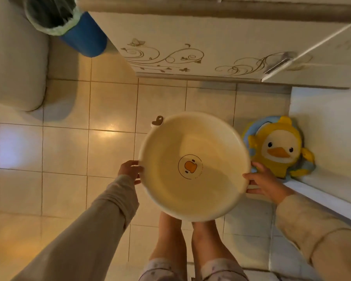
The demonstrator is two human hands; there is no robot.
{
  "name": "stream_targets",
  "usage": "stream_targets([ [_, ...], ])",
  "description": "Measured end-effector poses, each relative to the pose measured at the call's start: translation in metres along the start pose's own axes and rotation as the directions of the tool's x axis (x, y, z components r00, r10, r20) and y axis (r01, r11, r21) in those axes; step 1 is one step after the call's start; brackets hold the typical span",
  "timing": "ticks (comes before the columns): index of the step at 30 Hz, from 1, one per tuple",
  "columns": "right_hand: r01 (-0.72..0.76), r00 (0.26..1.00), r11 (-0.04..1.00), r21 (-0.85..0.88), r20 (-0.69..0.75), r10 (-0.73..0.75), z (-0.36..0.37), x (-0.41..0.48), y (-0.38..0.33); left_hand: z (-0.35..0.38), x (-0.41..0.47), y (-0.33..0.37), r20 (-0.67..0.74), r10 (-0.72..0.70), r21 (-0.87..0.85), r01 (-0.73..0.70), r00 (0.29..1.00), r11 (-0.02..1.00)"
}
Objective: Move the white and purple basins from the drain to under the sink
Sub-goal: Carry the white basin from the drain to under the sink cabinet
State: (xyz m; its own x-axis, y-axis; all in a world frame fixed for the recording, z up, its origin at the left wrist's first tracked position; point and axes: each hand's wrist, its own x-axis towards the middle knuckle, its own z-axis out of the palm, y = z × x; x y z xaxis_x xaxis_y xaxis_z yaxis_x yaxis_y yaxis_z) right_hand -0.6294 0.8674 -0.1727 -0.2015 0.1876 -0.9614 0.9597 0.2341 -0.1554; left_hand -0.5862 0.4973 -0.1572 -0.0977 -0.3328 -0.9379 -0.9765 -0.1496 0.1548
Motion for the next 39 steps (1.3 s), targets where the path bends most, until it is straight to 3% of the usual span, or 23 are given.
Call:
stream_targets([
  [6, -0.019, 1.000, 0.997, 0.077, 0.001, 0.019, 0.029, 0.138, 0.007, 0.033, 0.129, -0.006, 0.034, -0.044, 0.030, 0.043, 0.998, 0.999],
  [10, 0.055, 0.998, 0.996, 0.072, 0.016, -0.056, 0.054, 0.226, -0.013, 0.051, 0.197, 0.013, 0.117, -0.029, -0.125, 0.043, 0.993, 0.991],
  [16, 0.242, 0.970, 0.965, 0.097, -0.056, -0.238, 0.069, 0.321, -0.100, 0.099, 0.285, 0.099, 0.099, 0.183, -0.285, -0.149, 0.978, 0.947],
  [21, 0.423, 0.899, 0.903, 0.075, -0.158, -0.408, 0.055, 0.367, -0.191, 0.142, 0.330, 0.170, 0.081, 0.367, -0.376, -0.312, 0.927, 0.872],
  [25, 0.479, 0.865, 0.876, 0.051, -0.199, -0.461, 0.050, 0.393, -0.229, 0.162, 0.351, 0.202, 0.060, 0.431, -0.346, -0.386, 0.900, 0.855],
  [30, 0.442, 0.884, 0.897, 0.006, -0.176, -0.434, 0.053, 0.399, -0.230, 0.161, 0.355, 0.208, 0.060, 0.456, -0.274, -0.424, 0.888, 0.863],
  [35, 0.354, 0.915, 0.935, -0.023, -0.197, -0.351, 0.059, 0.350, -0.196, 0.146, 0.315, 0.180, 0.066, 0.346, -0.041, -0.344, 0.936, 0.938],
  [39, 0.324, 0.937, 0.946, -0.015, -0.134, -0.323, 0.065, 0.272, -0.146, 0.121, 0.250, 0.132, 0.145, 0.250, 0.008, -0.254, 0.957, 0.967],
])
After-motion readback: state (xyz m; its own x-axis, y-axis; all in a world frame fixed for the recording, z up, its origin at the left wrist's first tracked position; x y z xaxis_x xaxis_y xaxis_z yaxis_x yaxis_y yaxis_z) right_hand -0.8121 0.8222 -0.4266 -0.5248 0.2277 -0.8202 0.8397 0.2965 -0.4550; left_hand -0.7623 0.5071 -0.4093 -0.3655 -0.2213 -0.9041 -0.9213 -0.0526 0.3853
